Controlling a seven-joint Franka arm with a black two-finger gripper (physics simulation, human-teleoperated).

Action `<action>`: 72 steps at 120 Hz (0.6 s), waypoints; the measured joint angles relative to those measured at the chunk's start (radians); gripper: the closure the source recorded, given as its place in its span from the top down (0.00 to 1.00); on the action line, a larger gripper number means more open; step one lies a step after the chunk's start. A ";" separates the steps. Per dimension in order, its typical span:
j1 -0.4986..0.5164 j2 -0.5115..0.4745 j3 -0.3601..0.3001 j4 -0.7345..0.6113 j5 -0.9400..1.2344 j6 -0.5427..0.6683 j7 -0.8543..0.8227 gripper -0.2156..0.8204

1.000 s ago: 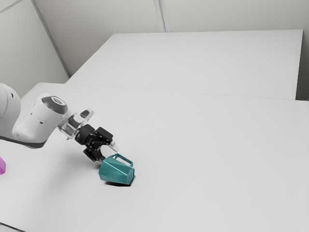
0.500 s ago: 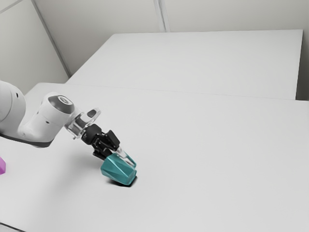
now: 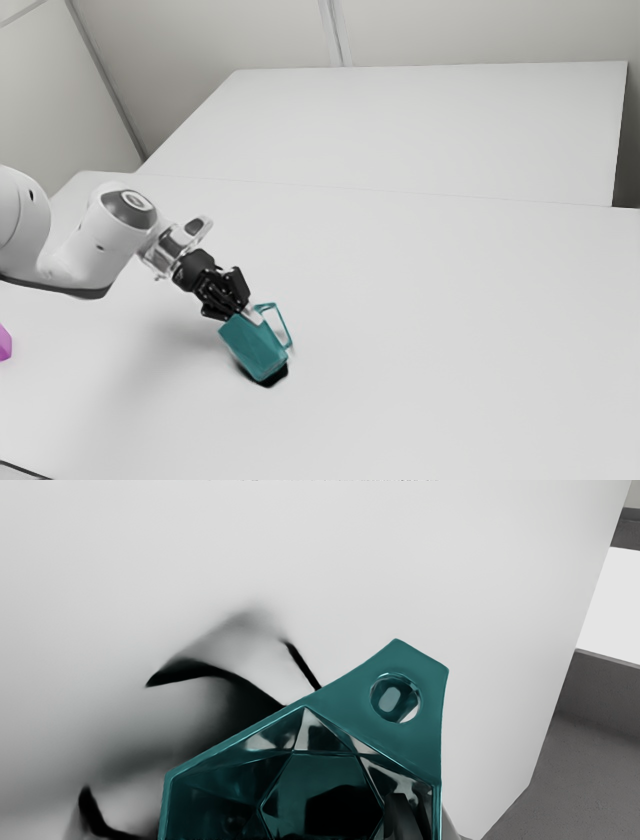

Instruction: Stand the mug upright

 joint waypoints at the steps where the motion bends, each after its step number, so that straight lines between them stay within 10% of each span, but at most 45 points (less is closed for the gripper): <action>1: -0.001 -0.001 0.000 0.000 0.000 0.000 -0.001 0.04; 72: -0.076 -0.065 -0.001 0.092 0.174 0.044 -0.055 0.03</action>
